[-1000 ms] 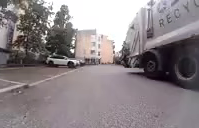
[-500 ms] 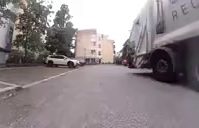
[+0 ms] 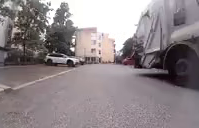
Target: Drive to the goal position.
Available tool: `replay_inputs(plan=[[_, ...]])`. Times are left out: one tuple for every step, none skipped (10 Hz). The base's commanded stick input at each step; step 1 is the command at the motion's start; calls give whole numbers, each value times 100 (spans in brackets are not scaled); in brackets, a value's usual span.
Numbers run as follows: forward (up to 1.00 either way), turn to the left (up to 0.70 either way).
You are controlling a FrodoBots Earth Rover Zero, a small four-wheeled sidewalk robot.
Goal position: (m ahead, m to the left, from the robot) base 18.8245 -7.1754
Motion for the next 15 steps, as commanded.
replay_inputs(plan=[[60,0],[60,0],[60,0],[60,0],[60,0],[60,0],[60,0],[60,0],[60,0],[60,0],[60,0],[60,0],[60,0],[60,0],[60,0]])
